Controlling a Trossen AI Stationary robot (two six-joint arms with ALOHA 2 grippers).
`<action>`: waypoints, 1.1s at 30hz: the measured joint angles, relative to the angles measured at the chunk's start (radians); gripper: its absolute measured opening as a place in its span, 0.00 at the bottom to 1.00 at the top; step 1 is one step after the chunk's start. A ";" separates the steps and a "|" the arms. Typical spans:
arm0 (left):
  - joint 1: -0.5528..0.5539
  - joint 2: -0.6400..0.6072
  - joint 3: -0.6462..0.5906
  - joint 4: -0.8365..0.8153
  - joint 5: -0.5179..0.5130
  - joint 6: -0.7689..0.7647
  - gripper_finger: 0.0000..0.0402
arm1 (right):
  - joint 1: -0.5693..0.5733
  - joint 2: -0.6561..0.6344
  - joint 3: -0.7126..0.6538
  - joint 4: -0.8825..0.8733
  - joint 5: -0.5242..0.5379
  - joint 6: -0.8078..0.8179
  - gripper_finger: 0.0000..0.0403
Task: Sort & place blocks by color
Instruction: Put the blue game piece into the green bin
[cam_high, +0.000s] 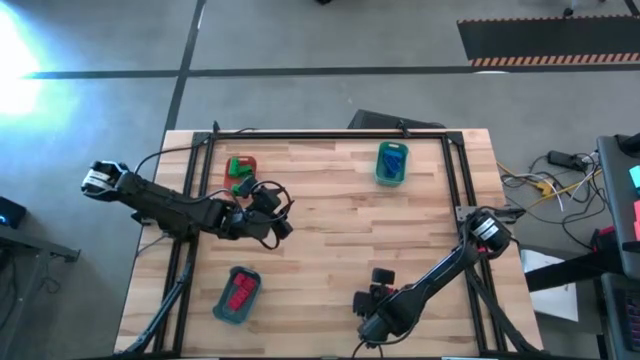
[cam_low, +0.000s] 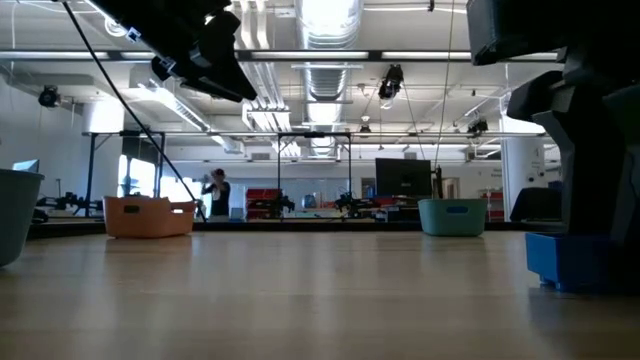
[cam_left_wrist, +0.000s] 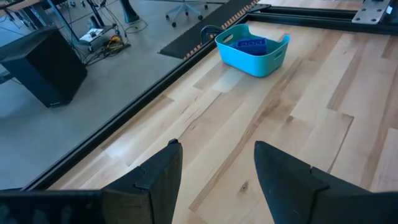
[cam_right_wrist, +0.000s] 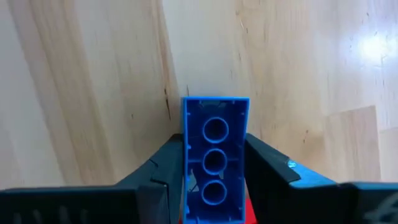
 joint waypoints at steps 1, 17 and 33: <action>0.000 0.000 0.001 0.000 0.000 0.000 0.46 | 0.000 -0.001 0.000 0.000 0.000 0.000 0.29; -0.001 -0.008 0.014 0.017 0.000 0.053 0.46 | -0.255 -0.227 0.028 -0.196 0.067 -0.237 0.29; -0.007 -0.007 0.013 0.031 -0.002 0.095 0.46 | -1.047 -0.477 -0.228 -0.206 0.201 -0.542 0.30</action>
